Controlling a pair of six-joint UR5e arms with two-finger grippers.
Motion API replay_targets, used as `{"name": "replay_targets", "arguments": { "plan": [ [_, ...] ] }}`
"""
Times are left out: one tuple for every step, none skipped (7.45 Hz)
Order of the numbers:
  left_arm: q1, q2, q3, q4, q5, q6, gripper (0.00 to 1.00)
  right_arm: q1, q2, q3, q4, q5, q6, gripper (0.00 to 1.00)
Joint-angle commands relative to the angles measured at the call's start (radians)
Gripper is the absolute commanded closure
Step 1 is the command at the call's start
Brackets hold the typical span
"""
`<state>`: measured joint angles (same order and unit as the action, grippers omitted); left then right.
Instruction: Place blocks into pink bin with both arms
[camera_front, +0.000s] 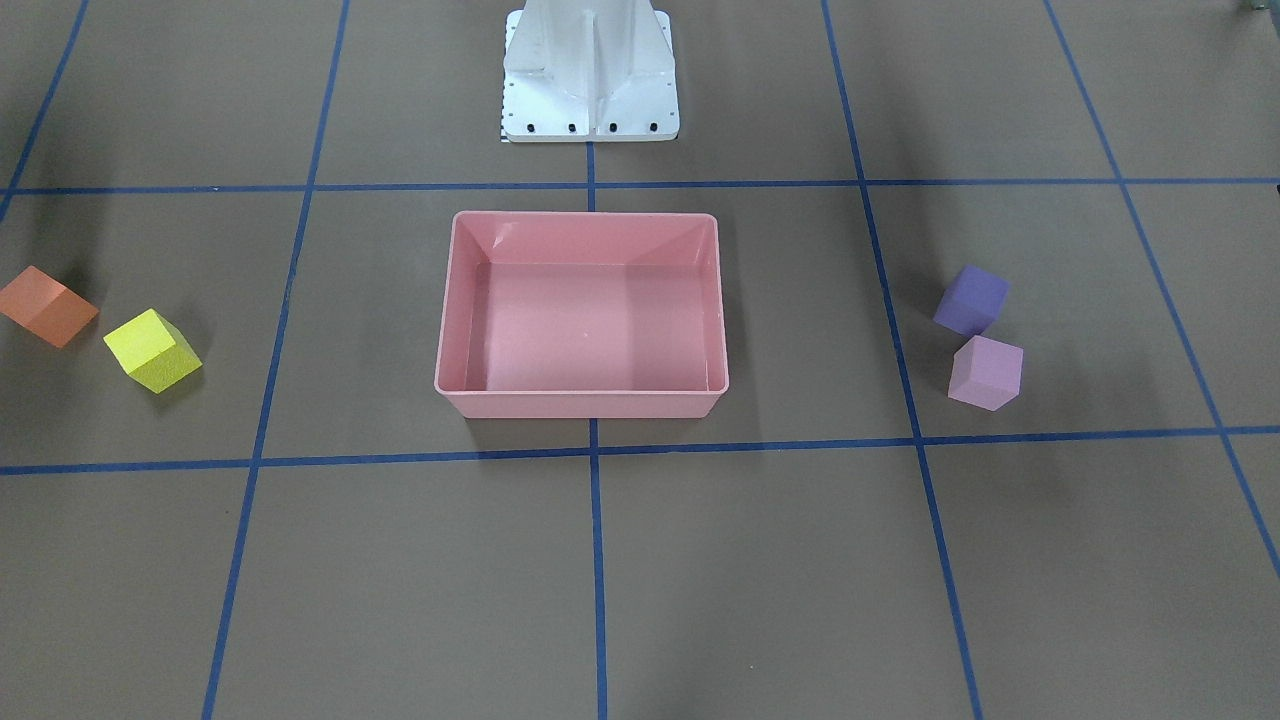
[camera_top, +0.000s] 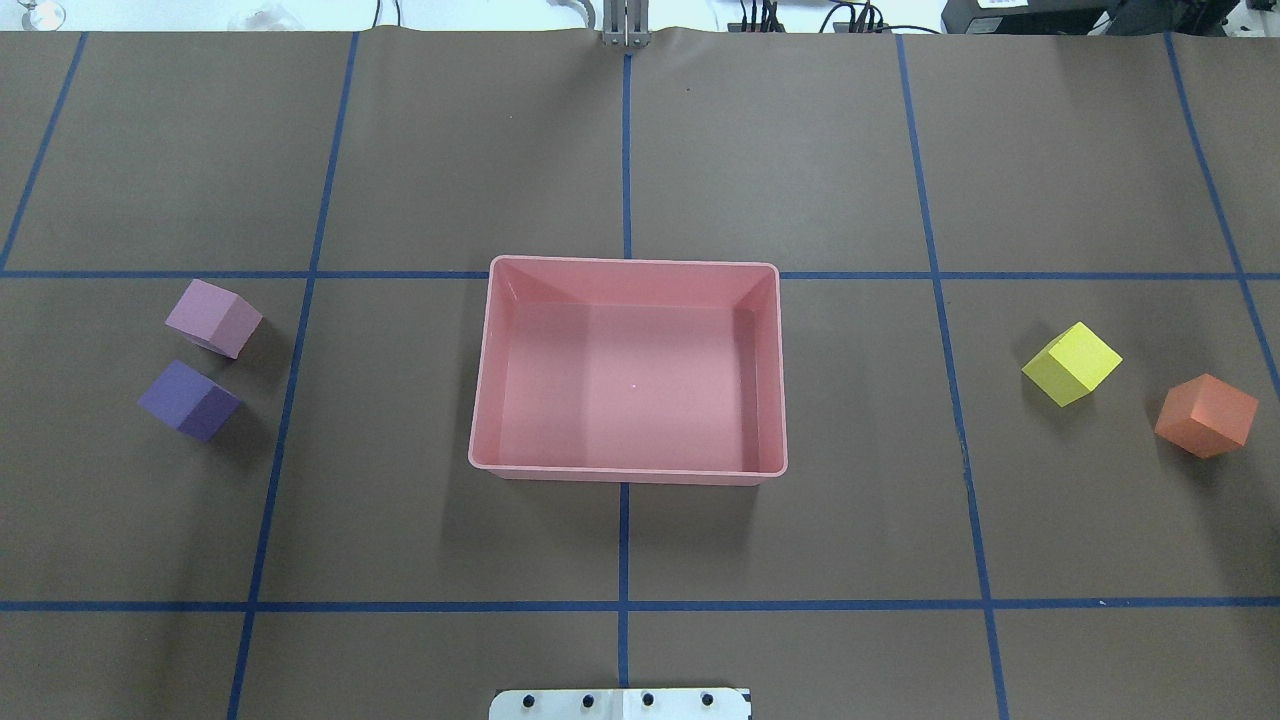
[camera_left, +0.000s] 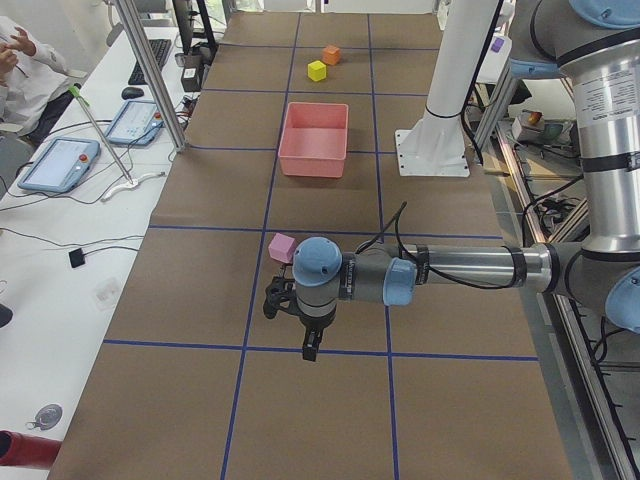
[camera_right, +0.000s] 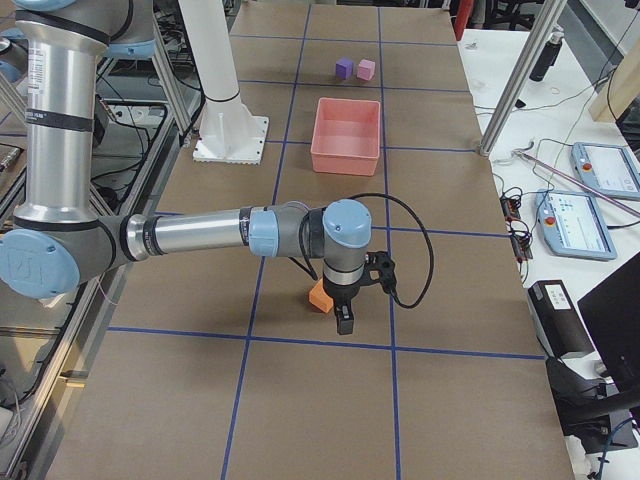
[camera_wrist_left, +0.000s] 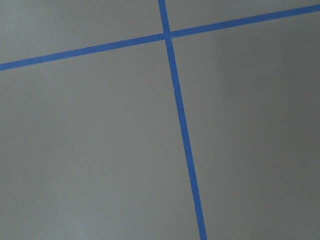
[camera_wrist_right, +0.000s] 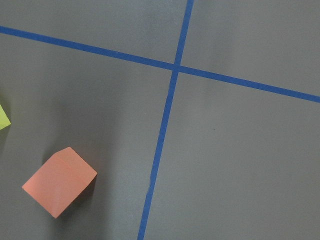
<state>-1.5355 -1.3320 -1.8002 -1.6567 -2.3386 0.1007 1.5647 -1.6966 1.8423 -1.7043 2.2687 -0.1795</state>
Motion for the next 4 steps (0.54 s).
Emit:
{"name": "replay_targets", "arguments": {
  "plan": [
    [0.0, 0.001, 0.002, -0.021, 0.001, 0.011, 0.0, 0.0, 0.0, 0.002, 0.0, 0.0, 0.0, 0.0],
    [0.0, 0.001, 0.001, -0.025, -0.001, 0.01, 0.0, 0.0, 0.0, 0.002, 0.0, 0.0, 0.0, 0.0],
    [0.0, 0.002, -0.007, -0.025, -0.001, 0.01, 0.0, 0.0, 0.002, 0.026, 0.0, 0.002, 0.0, 0.0],
    [0.0, 0.001, -0.007, -0.026, -0.002, 0.011, 0.0, 0.0, 0.002, 0.05, 0.027, 0.0, -0.003, 0.0]
  ]
}}
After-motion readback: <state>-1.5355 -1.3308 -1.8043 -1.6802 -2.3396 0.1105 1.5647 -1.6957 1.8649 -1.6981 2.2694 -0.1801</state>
